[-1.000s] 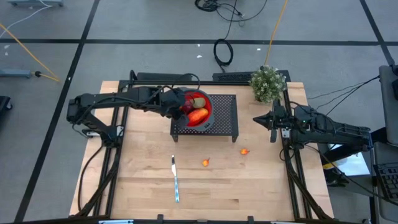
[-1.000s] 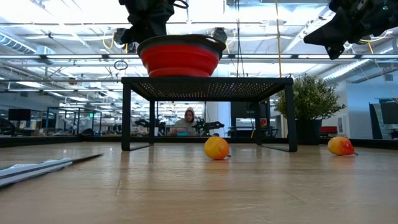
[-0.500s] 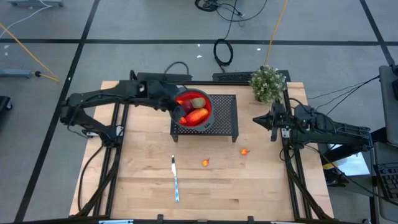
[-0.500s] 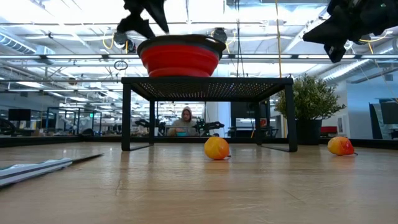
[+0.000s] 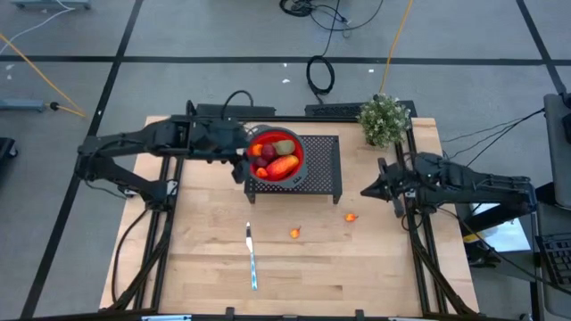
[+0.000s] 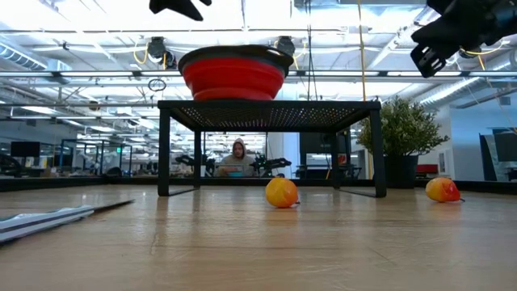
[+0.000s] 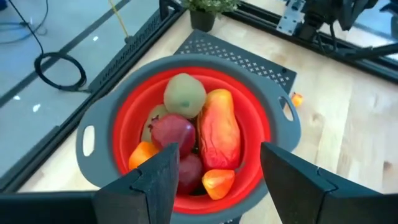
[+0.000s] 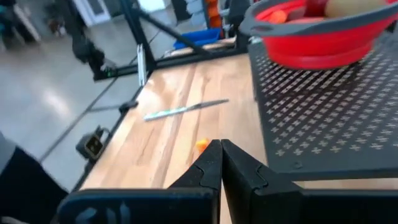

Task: Pick & Place Fruit
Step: Put the right peach into the strainer on the shelf

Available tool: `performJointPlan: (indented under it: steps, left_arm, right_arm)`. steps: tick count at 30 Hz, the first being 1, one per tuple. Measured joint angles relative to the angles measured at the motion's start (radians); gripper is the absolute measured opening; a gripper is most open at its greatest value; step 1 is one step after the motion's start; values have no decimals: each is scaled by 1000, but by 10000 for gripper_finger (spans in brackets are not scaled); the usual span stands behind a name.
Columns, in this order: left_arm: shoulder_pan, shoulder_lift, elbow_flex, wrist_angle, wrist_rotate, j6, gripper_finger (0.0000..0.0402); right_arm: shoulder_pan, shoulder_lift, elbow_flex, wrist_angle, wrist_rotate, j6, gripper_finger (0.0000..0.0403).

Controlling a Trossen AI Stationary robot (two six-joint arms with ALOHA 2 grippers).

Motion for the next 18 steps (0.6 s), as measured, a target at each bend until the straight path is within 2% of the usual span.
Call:
performJointPlan:
  steps: [10,18]
  left_arm:
    - [-92,0,-1,-6,-127,-9,223]
    - [-127,-5,-32,-2,-163,-16,223]
  right_arm:
    - [88,106,0,-1,5,-103,0]
    - [108,125,0,-96,9,-108,0]
